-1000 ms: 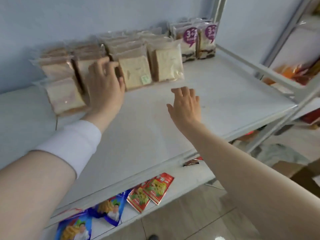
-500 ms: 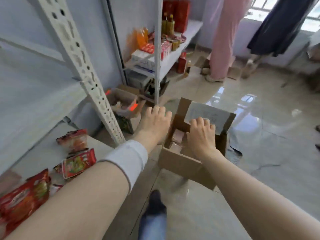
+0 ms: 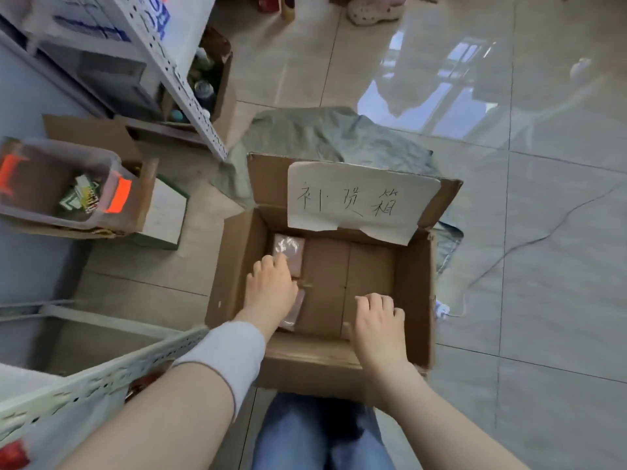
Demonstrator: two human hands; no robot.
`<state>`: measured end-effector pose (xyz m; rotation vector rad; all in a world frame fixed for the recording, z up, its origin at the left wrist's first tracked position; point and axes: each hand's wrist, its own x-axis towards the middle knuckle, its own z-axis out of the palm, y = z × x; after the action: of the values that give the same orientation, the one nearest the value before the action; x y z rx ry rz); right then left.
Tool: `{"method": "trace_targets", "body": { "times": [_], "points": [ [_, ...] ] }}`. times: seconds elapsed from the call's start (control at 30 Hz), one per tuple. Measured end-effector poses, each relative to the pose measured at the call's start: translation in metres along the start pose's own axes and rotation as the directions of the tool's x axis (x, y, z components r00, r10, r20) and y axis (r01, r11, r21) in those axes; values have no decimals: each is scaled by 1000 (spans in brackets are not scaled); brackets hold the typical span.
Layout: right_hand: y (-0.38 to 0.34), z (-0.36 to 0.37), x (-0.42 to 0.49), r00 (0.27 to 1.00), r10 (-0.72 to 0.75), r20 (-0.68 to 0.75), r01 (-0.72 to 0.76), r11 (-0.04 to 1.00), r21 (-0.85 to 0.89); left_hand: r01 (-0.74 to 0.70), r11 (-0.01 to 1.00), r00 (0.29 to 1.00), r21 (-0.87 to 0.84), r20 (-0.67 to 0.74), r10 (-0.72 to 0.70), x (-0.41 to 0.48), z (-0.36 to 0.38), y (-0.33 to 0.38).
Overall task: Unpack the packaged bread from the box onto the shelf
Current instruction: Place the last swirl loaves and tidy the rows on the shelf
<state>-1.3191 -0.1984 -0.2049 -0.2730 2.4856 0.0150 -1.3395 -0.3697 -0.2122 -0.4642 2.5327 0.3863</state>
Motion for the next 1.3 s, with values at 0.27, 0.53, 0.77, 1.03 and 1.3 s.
{"method": "trace_targets", "body": {
  "times": [0.27, 0.53, 0.77, 1.03, 1.3],
  "points": [
    [-50, 130, 122, 848, 32, 529, -289, 865, 410, 340, 860, 939, -381, 86, -333, 147, 109, -24],
    [-70, 180, 155, 782, 218, 584, -594, 543, 593, 345, 824, 893, -449, -113, -436, 177, 148, -20],
    [-47, 170, 145, 809, 228, 541, -577, 477, 662, 330, 789, 939, -519, 92, -333, 172, 126, -26],
    [29, 122, 91, 855, 216, 472, -508, 533, 677, 154, 655, 976, -740, 9, -219, 92, 91, -29],
    [63, 46, 7, 964, 123, 234, -263, 508, 820, -31, 447, 932, -894, -187, -310, -65, 24, -45]
  ]
}}
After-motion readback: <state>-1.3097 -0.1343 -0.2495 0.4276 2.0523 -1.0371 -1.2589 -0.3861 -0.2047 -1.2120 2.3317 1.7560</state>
